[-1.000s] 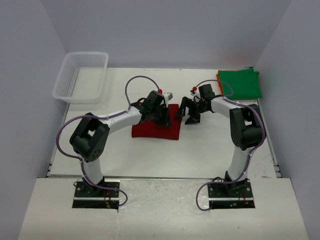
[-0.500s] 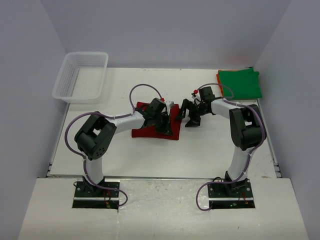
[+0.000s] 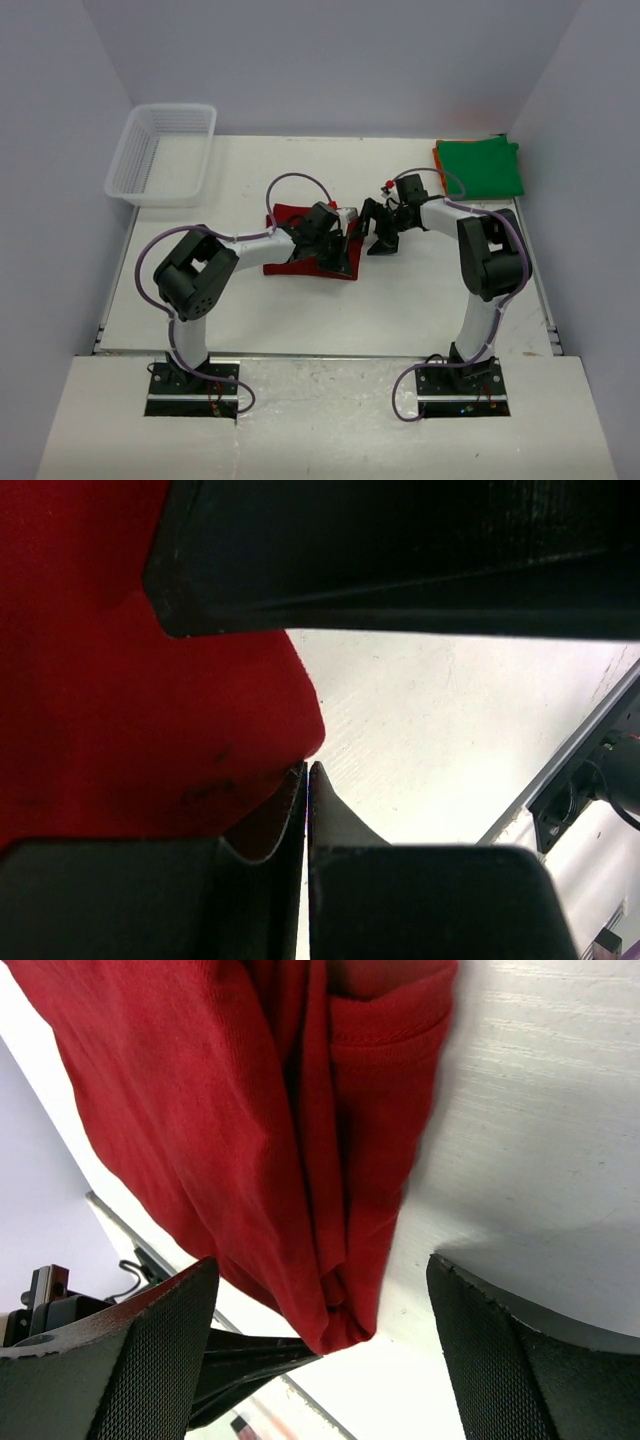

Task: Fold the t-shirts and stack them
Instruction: Smooth out wrinkles on the folded tshirt

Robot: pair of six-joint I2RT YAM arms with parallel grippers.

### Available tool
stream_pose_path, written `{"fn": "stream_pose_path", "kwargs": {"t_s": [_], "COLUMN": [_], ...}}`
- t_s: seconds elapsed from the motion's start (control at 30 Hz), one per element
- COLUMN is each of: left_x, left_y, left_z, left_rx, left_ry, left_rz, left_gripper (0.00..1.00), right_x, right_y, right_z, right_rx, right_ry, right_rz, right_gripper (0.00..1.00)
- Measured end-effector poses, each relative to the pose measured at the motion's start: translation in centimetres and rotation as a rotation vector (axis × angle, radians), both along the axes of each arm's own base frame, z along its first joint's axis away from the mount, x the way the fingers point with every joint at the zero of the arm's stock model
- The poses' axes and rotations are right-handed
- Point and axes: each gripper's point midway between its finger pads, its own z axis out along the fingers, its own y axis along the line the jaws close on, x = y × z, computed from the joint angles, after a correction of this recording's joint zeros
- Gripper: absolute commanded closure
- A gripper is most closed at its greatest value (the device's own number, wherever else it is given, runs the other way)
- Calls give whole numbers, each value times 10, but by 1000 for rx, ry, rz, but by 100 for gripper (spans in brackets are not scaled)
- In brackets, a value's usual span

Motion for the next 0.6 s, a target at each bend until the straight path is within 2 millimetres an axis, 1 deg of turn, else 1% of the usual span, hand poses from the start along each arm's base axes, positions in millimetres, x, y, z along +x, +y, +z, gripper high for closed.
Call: {"fn": "stream_pose_path", "kwargs": {"t_s": [0.13, 0.2, 0.27, 0.37, 0.5, 0.6], "left_x": [-1, 0, 1, 6, 14, 16], "left_y": [2, 9, 18, 28, 43, 57], "left_z": [-3, -5, -2, 20, 65, 94], "left_rx": [7, 37, 70, 93, 84, 89], "left_ry": [0, -8, -23, -79, -186, -255], "left_rz": [5, 25, 49, 93, 151, 202], "left_gripper": [100, 100, 100, 100, 100, 100], "right_x": [-1, -1, -1, -1, -1, -1], "right_y": [2, 1, 1, 1, 0, 0], "right_z": [0, 0, 0, 0, -1, -1], "right_rx": [-2, -6, -10, -17, -23, -26], "right_ry": [-1, -2, -5, -8, -5, -4], "right_rz": [5, 3, 4, 3, 0, -1], "right_gripper": [14, 14, 14, 14, 14, 14]}}
